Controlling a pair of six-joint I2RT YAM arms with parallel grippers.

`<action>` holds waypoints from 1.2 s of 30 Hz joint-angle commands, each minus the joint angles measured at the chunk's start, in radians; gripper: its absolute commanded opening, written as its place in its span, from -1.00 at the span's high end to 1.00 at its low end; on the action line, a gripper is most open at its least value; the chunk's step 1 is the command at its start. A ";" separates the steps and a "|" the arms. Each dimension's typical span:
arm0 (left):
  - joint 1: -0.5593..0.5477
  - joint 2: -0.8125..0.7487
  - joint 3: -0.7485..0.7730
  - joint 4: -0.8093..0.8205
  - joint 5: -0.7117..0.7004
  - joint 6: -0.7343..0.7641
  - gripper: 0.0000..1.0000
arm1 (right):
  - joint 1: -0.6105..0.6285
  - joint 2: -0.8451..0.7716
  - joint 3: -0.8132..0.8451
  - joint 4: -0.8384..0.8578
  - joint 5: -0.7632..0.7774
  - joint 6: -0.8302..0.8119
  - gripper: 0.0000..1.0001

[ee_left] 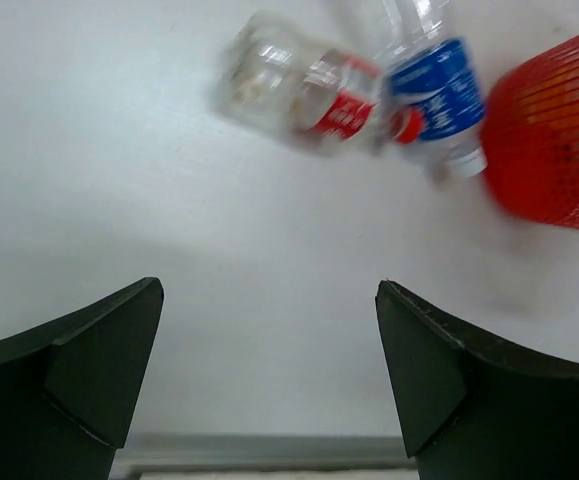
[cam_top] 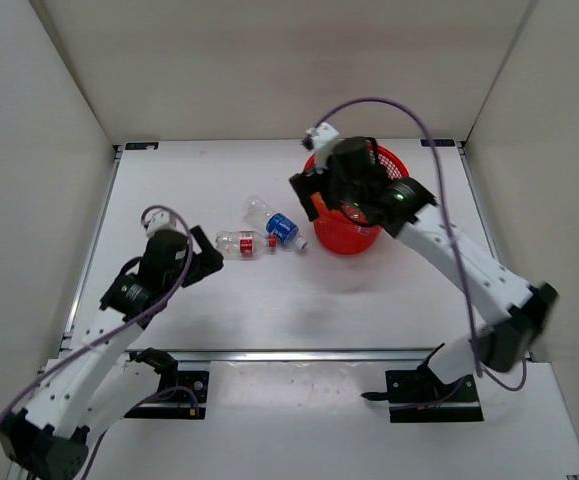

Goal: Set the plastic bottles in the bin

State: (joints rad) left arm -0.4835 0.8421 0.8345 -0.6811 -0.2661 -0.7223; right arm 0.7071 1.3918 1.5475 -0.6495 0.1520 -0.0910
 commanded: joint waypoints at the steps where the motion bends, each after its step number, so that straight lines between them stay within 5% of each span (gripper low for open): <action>1: 0.056 -0.187 -0.128 -0.124 0.105 -0.150 -0.97 | 0.048 0.201 0.168 0.037 -0.094 -0.070 -0.95; 6: 0.037 -0.326 -0.242 -0.185 0.168 -0.249 -0.95 | 0.092 0.571 0.506 -0.001 -0.114 -0.063 -0.96; 13: 0.026 -0.325 -0.198 -0.230 0.151 -0.218 -0.97 | 0.101 0.938 0.933 -0.067 -0.071 -0.058 -0.96; 27: 0.048 -0.295 -0.155 -0.307 0.134 -0.184 -0.97 | 0.019 1.164 0.921 -0.101 -0.081 0.031 -0.95; 32: 0.057 -0.287 -0.144 -0.322 0.122 -0.183 -0.98 | 0.028 1.185 0.913 -0.101 -0.120 0.039 -0.69; 36: 0.057 -0.271 -0.137 -0.318 0.128 -0.169 -0.97 | 0.029 1.159 0.938 -0.079 -0.144 0.040 -0.08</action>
State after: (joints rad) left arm -0.4339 0.5655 0.6609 -0.9932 -0.1303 -0.9051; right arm 0.7254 2.5832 2.4516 -0.7677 0.0422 -0.0650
